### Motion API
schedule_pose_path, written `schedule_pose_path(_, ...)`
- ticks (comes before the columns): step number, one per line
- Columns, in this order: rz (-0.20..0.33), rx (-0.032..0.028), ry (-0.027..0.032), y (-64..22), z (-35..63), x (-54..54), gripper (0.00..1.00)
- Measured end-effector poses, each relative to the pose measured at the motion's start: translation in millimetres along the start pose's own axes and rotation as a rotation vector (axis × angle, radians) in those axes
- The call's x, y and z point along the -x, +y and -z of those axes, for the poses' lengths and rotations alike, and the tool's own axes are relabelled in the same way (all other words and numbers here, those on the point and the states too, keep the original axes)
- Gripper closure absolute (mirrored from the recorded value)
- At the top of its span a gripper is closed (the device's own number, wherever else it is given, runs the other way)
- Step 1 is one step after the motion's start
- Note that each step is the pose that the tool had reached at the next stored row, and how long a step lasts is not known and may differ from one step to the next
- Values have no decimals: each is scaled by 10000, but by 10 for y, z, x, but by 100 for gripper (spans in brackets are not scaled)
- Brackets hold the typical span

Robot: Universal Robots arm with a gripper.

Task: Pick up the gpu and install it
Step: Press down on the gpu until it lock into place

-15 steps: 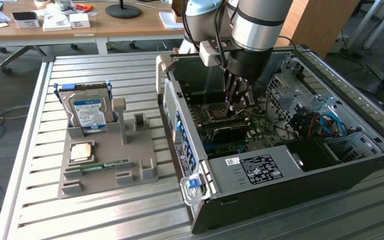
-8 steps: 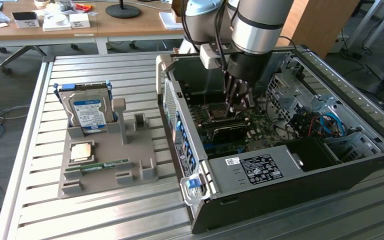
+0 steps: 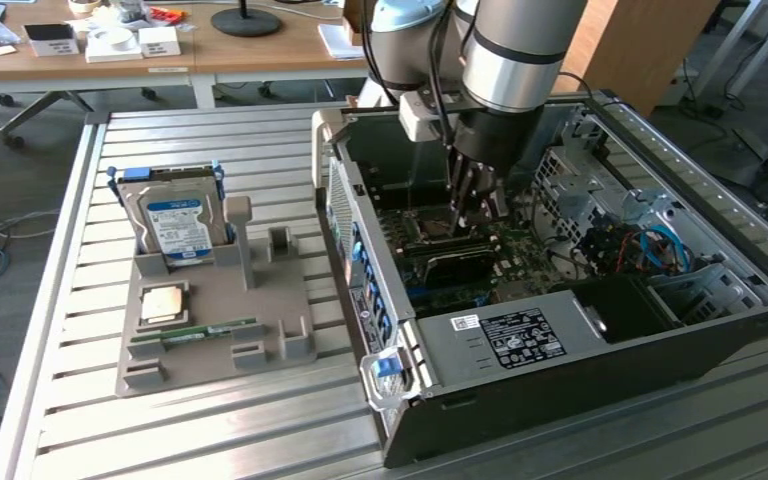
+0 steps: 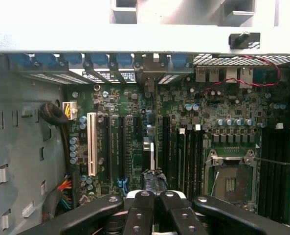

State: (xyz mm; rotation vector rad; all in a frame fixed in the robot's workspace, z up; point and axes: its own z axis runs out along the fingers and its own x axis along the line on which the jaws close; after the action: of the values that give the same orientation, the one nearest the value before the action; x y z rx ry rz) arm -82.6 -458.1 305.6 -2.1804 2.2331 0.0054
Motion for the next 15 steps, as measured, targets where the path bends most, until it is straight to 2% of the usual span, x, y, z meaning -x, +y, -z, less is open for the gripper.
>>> schedule_pose_path(13, 1, 0, -1, -34, -11, -14, 89)
schedule_pose_path(15, 0, 0, 1, -33, -44, -19, 89)
